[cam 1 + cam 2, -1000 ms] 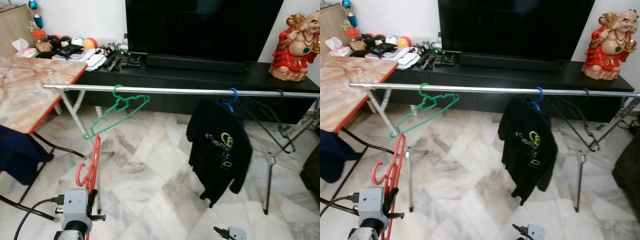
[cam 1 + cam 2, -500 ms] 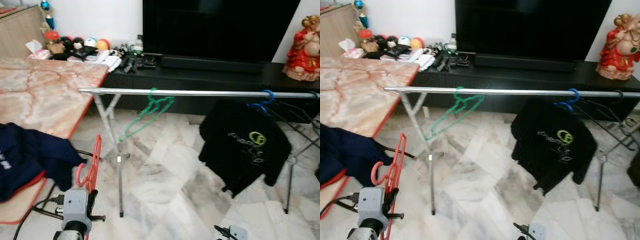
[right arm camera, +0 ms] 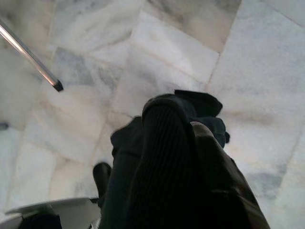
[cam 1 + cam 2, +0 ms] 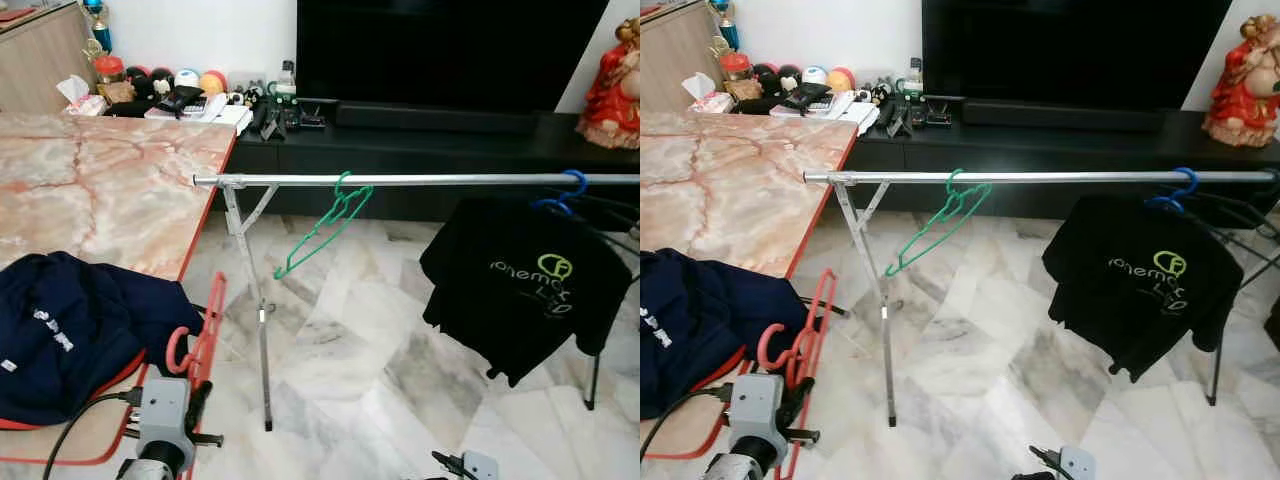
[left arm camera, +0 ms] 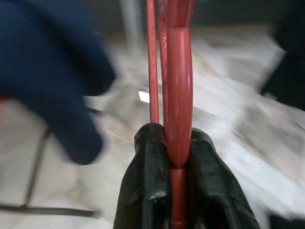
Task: Hang hanger
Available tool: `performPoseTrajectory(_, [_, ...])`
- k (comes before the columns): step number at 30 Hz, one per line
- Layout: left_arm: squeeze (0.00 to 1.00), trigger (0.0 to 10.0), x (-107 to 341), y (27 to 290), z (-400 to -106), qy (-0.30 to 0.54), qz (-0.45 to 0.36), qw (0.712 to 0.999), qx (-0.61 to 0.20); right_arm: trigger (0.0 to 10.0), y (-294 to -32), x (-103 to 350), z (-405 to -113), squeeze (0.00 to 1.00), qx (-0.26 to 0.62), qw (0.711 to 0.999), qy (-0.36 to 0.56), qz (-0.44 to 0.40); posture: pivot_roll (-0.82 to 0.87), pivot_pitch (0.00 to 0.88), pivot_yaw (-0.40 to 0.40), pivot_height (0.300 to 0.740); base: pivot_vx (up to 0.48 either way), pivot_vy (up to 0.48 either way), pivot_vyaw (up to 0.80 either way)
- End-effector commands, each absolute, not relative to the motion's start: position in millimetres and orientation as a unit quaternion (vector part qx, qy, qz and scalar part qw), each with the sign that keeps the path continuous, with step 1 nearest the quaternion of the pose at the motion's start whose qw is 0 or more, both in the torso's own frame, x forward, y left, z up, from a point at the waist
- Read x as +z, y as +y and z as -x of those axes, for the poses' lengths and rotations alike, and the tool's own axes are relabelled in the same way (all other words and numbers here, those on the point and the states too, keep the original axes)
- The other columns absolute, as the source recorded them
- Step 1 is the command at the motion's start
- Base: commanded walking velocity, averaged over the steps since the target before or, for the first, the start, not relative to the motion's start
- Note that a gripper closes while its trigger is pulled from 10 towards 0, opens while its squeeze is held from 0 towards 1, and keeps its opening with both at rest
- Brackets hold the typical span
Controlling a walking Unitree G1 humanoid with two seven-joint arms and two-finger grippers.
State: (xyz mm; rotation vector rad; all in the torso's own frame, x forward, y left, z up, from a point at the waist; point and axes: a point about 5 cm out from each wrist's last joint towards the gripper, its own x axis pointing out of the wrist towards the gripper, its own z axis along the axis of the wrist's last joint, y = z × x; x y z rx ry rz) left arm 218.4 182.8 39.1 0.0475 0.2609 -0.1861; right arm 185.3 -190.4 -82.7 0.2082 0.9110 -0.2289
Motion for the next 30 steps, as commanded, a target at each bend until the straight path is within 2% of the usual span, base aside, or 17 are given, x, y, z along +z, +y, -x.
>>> performPoseTrajectory(1, [0.00, 10.0, 34, 176, -213, 0.159, -0.051, 0.972, -0.165, 10.0, -195, -80, -188, 0.00, -0.119, 0.895, 0.414, -0.110, 0.07, 0.038, -0.008, 0.740, 0.000, 0.000, 0.00])
performPoseTrajectory(9, [0.00, 10.0, 37, 172, -212, 0.200, -0.104, 0.931, -0.289, 10.0, -195, -73, -196, 0.00, -0.103, 0.916, 0.369, -0.116, 0.07, 0.042, -0.010, 0.740, 0.000, 0.000, 0.00])
performPoseTrajectory(10, [0.00, 10.0, 37, 171, -212, 0.207, -0.113, 0.922, -0.307, 10.0, -196, -65, -210, 0.00, -0.096, 0.927, 0.345, -0.114, 0.07, 0.043, -0.013, 0.740, 0.000, 0.000, 0.00])
performPoseTrajectory(11, [0.00, 10.0, 36, 169, -212, 0.219, -0.127, 0.908, -0.334, 10.0, -199, -33, -255, 0.00, -0.083, 0.952, 0.275, -0.107, 0.07, 0.045, -0.014, 0.740, 0.000, 0.000, 0.00])
performPoseTrajectory(13, [0.00, 10.0, 32, 166, -208, 0.241, -0.168, 0.878, -0.378, 10.0, -200, -2, -289, 0.00, -0.058, 0.970, 0.221, -0.081, 0.07, 0.045, -0.014, 0.740, 0.000, 0.000, 0.00])
performPoseTrajectory(14, [0.00, 10.0, 29, 166, -206, 0.252, -0.190, 0.861, -0.400, 10.0, -197, 10, -301, 0.00, -0.035, 0.978, 0.198, -0.053, 0.06, 0.047, -0.014, 0.740, 0.000, 0.000, 0.00])
performPoseTrajectory(19, [0.00, 10.0, 28, 168, -208, 0.266, -0.213, 0.843, -0.415, 10.0, -193, 36, -322, 0.00, -0.020, 0.989, 0.141, -0.047, 0.05, 0.049, -0.014, 0.740, 0.000, 0.000, 0.00])
performPoseTrajectory(21, [0.00, 10.0, 28, 169, -209, 0.270, -0.218, 0.841, -0.416, 10.0, -194, 40, -325, 0.00, -0.020, 0.989, 0.135, -0.049, 0.05, 0.049, -0.014, 0.740, 0.000, 0.000, 0.00])
performPoseTrajectory(23, [0.00, 10.0, 27, 170, -207, 0.286, -0.213, 0.830, -0.428, 10.0, -191, 38, -327, 0.00, 0.004, 0.986, 0.165, -0.025, 0.05, 0.054, -0.016, 0.740, 0.000, 0.000, 0.00])
performPoseTrajectory(26, [0.00, 10.0, 30, 172, -203, 0.310, -0.209, 0.806, -0.458, 10.0, -188, 31, -325, 0.00, 0.018, 0.977, 0.212, 0.004, 0.05, 0.059, -0.016, 0.740, 0.000, 0.000, 0.00])
performPoseTrajectory(30, [0.00, 10.0, 36, 172, -204, 0.333, -0.192, 0.778, -0.497, 10.0, -182, 30, -327, 0.00, 0.023, 0.971, 0.236, -0.004, 0.05, 0.060, -0.014, 0.740, 0.000, 0.000, 0.00])
